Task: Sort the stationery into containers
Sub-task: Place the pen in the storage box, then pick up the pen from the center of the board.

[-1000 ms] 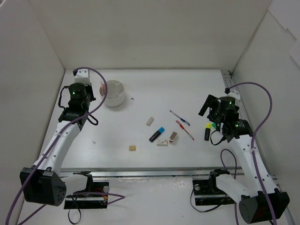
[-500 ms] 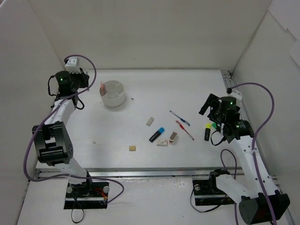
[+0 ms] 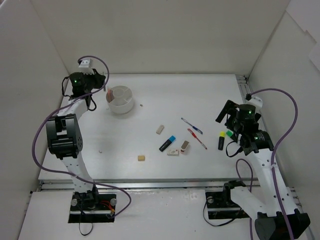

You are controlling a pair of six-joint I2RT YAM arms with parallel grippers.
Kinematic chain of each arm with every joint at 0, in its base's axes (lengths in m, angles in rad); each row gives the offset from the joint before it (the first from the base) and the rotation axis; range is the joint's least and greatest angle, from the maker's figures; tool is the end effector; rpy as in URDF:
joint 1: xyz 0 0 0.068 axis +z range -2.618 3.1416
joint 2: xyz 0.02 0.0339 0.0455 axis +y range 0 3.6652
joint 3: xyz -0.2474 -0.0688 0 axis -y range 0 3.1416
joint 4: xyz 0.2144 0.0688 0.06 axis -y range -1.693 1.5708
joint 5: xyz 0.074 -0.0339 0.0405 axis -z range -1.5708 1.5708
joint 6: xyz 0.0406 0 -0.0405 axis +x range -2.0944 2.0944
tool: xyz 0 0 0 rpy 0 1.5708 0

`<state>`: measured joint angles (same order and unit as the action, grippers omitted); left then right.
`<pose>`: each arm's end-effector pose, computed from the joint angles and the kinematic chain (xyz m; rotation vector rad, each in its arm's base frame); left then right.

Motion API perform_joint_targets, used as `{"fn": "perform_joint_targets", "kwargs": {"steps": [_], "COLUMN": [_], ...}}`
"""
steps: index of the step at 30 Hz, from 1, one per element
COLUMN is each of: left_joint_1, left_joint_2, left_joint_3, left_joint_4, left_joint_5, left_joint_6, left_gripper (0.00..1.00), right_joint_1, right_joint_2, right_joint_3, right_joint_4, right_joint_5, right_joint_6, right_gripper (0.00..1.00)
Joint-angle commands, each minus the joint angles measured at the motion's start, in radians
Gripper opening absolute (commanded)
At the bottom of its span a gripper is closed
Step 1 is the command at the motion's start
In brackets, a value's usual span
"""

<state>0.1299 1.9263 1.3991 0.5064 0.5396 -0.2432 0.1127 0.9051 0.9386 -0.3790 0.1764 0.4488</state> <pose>0.4295 0.0351 0.2872 0.1256 1.6077 -0.5161 0.1863 0.0139 0.3366 0.4371 1.8658 0.2100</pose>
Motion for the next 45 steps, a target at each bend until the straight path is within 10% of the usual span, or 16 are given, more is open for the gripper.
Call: {"fn": "perform_joint_targets", "kwargs": {"steps": [1, 19, 28, 36, 40, 45], "left_joint_1": [-0.044, -0.078, -0.078, -0.078, -0.098, -0.157], "left_joint_2": [-0.007, -0.001, -0.065, -0.231, -0.343, -0.46], "left_joint_3": [0.069, -0.008, -0.069, -0.144, -0.183, -0.14], "left_joint_4": [0.11, 0.04, 0.023, 0.046, 0.035, -0.215], "left_joint_5": [-0.032, -0.156, -0.165, -0.13, -0.127, -0.099], "left_joint_6": [0.005, 0.027, 0.022, 0.002, -0.022, -0.065], "left_gripper": [0.03, 0.03, 0.43, 0.57, 0.99, 1.0], "right_joint_1": [-0.016, -0.028, -0.03, -0.028, -0.038, -0.054], "right_joint_2": [0.008, -0.003, -0.02, -0.069, -0.069, 0.032], "right_joint_3": [0.016, -0.04, -0.04, -0.057, -0.086, -0.087], "right_joint_4": [0.037, 0.038, 0.038, 0.037, 0.019, -0.04], "right_joint_5": [0.037, 0.028, 0.009, 0.017, 0.029, -0.037], "right_joint_6": [-0.024, -0.021, -0.029, -0.024, 0.001, 0.01], "right_gripper": [0.98, 0.98, 0.98, 0.98, 0.98, 0.98]}}
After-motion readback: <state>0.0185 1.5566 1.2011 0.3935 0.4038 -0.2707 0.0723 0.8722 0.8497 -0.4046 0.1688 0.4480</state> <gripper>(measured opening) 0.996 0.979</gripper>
